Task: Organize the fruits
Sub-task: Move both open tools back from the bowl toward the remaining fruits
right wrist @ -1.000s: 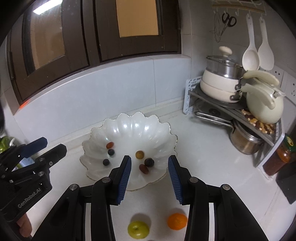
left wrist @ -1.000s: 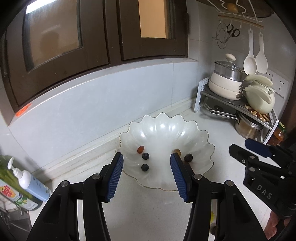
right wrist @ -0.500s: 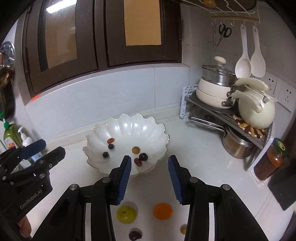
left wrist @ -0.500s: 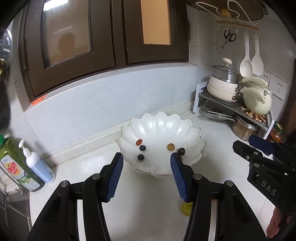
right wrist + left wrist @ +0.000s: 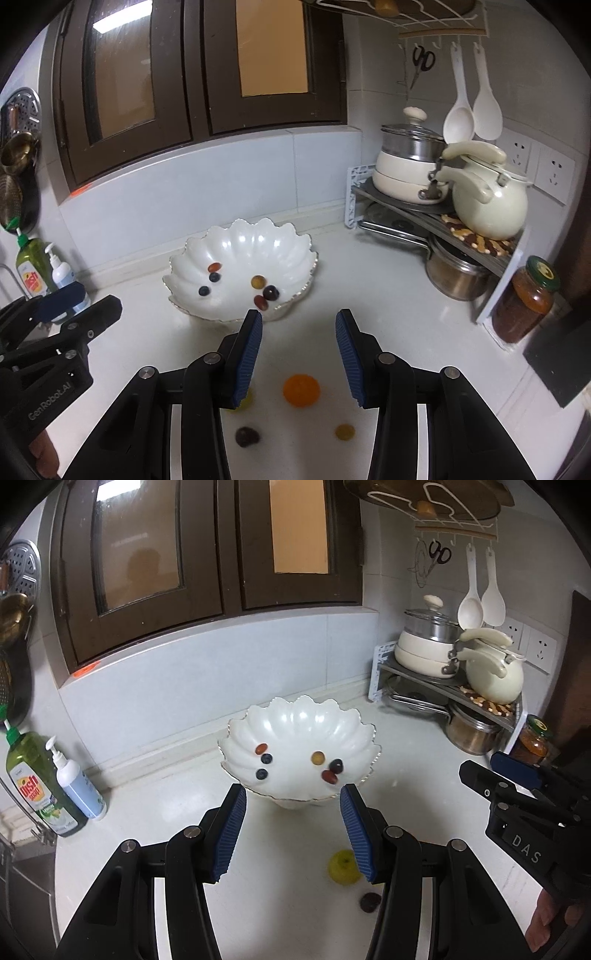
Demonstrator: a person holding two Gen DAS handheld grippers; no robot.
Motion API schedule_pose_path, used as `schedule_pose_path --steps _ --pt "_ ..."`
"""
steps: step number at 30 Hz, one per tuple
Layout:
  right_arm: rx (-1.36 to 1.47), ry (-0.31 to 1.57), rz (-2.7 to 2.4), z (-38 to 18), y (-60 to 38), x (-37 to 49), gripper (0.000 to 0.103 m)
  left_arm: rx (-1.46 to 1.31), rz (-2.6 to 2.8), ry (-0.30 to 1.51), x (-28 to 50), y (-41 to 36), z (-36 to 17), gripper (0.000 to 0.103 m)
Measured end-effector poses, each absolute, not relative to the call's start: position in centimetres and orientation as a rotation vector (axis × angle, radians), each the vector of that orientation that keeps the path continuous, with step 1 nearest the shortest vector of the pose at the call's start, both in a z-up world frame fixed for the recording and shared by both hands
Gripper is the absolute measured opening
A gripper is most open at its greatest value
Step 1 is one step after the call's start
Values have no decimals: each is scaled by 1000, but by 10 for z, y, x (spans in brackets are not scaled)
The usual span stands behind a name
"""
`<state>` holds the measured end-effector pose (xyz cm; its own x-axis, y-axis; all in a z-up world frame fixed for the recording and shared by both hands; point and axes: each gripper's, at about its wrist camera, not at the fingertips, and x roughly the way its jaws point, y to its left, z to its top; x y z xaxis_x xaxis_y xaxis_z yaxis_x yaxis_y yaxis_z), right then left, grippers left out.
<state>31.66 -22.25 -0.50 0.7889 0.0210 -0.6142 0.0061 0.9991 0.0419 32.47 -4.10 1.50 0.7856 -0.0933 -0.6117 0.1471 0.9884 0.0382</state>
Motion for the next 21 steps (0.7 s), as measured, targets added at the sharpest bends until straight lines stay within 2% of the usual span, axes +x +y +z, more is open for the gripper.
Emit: schedule_pose_path --steps 21 --pt "51 721 7 -48 -260 281 43 63 -139 719 291 -79 -27 52"
